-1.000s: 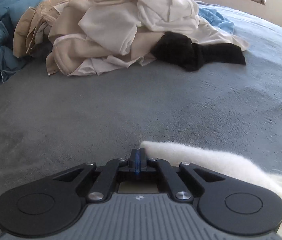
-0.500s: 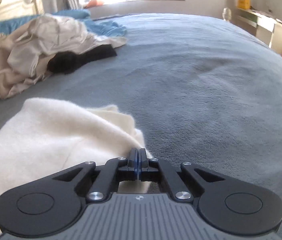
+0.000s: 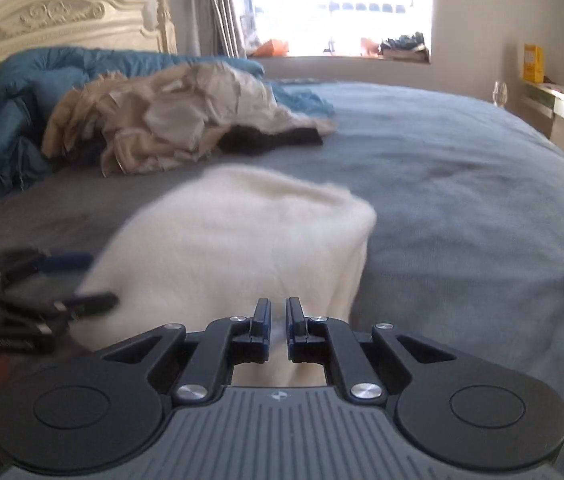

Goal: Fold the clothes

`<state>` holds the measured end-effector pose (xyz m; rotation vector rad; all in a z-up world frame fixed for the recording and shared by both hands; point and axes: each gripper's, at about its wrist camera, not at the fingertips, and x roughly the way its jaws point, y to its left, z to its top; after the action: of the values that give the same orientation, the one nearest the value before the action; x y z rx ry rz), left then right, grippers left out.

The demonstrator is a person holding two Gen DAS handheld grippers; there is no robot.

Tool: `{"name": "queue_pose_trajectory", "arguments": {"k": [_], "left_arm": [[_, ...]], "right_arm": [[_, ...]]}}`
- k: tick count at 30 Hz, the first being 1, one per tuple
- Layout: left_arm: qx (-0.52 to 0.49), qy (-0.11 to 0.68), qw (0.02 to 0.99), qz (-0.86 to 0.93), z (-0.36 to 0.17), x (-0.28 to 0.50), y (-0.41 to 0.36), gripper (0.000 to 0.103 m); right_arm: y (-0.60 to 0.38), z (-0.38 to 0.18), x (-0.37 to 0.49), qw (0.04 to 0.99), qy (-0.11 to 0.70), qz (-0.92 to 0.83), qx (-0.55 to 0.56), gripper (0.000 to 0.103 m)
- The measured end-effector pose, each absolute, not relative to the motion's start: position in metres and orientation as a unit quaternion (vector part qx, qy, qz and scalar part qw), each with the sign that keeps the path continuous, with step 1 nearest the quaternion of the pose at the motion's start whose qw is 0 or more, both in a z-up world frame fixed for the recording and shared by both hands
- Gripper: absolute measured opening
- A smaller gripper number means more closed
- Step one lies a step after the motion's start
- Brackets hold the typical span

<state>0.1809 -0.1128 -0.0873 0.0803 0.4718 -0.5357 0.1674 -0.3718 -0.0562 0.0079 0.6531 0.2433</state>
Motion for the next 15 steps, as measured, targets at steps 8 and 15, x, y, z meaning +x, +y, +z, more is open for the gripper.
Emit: {"name": "queue_pose_trajectory", "arguments": {"k": [8,15], "left_arm": [[0.053,0.246,0.934,-0.252,-0.076,0.184,-0.111,0.077],[0.052,0.259,0.932,-0.248,-0.076,0.186,-0.116,0.078]], "right_arm": [[-0.443,-0.070,0.129,0.909,0.274,0.104,0.295,0.046],[-0.472,-0.121,0.096,0.817,0.294,0.125,0.480,0.046]]}}
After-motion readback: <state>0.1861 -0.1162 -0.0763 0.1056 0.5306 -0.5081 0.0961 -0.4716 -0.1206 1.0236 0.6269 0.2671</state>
